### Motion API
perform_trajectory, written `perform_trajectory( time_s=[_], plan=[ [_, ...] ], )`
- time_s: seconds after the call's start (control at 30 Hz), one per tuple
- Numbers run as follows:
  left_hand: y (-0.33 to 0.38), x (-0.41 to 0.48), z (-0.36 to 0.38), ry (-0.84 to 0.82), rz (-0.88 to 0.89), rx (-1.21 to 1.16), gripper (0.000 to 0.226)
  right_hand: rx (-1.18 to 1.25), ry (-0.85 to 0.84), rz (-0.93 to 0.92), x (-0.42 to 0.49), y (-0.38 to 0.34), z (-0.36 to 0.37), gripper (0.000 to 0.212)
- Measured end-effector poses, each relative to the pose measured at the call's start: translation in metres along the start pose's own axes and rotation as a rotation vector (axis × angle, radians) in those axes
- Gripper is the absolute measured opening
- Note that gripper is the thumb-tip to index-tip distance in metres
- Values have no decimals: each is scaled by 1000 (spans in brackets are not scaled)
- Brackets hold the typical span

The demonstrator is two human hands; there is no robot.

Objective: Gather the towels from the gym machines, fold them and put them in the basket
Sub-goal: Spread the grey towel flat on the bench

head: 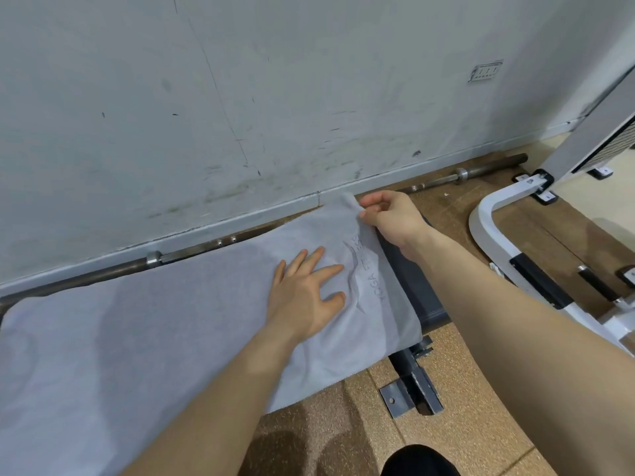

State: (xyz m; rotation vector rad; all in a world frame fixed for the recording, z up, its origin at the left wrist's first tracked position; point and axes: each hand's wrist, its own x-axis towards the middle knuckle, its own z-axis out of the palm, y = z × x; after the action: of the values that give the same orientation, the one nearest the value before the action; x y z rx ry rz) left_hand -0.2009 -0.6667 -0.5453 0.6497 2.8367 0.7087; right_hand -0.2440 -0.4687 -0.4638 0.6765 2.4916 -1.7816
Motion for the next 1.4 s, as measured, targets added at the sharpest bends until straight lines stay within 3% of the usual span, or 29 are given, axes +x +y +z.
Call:
perform_trajectory(
  time_s=[0.2,0.3,0.47,0.63,0.77,0.83,1.23,1.4],
  plan=[
    [20,29,-26,-105,-95,38,40,-41,-78,102,5,16,-3,22],
    [31,42,-30,-90,-54,92,43,-89,-19,10,12,20,0,22],
    [28,59,-13,-39,41,168,60,-163,60,-133,4,26,2,57],
    [25,87,-5,-77,65,269,59,-652,110,-331,-48,71,-3,53],
    [26,100,-1,-161,59,357,63,-1008,-161,-309,-88,106,-2,65],
    [27,103,1,-222,39,395,66,-1081,-187,-281,-96,115,-9,66],
    [42,103,14,-211,146,440,70,-1193,-179,-200,-95,103,-34,67],
    [14,43,-18,-59,76,164,64,-1033,-142,-311,-127,76,4,66]
  ],
)
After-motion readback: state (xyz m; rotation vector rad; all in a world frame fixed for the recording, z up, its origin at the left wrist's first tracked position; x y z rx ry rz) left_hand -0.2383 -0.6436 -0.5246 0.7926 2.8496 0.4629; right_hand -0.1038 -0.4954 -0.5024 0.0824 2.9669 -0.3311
